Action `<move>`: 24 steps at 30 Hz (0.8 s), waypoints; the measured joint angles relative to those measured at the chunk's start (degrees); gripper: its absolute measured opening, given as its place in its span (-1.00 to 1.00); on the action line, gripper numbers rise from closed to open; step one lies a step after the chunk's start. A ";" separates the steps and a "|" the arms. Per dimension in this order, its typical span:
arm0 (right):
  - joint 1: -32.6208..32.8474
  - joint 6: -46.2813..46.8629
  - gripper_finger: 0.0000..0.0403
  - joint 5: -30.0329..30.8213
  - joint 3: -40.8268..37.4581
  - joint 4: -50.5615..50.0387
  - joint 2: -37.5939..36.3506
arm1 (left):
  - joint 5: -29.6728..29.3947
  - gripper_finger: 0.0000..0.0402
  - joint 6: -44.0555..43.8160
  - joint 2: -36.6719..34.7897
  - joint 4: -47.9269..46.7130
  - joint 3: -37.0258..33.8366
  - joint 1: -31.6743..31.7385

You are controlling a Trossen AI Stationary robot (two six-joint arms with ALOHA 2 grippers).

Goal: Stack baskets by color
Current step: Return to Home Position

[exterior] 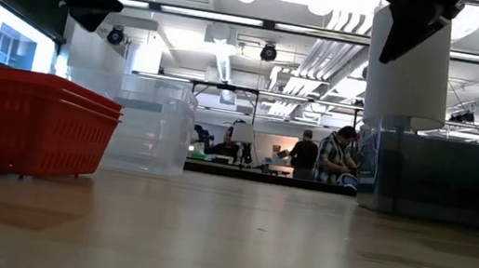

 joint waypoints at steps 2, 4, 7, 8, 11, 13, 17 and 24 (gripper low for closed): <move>-1.52 -2.16 -0.22 -0.08 -1.60 2.04 -2.35 | 0.75 -0.58 -0.02 -1.66 0.99 -2.16 0.31; -2.89 -3.85 -0.22 -0.63 -3.74 5.14 -4.75 | 1.45 -0.58 -0.02 -3.02 1.50 -4.28 0.40; -4.52 -7.25 -0.22 -2.00 -8.37 11.86 -8.81 | 1.82 -0.58 -0.75 -4.80 2.19 -7.32 0.40; -4.98 -8.74 -0.22 -2.98 -10.21 14.68 -10.25 | 1.80 -0.58 -1.22 -5.39 2.56 -8.34 0.40; -6.21 -14.18 -0.22 -5.43 -16.04 24.53 -14.61 | 1.79 -0.58 -2.43 -7.09 4.70 -11.08 0.40; -7.01 -18.85 -0.22 -7.63 -19.93 31.78 -17.74 | 1.75 -0.58 -2.45 -8.01 5.78 -12.26 0.40; -8.66 -28.19 -0.22 -12.27 -27.99 47.08 -24.22 | 1.51 -0.58 -0.59 -10.02 7.19 -14.50 0.40; -12.58 -35.08 -0.22 -20.74 -41.24 65.66 -36.70 | 1.21 -0.58 1.97 -11.94 7.33 -15.28 0.40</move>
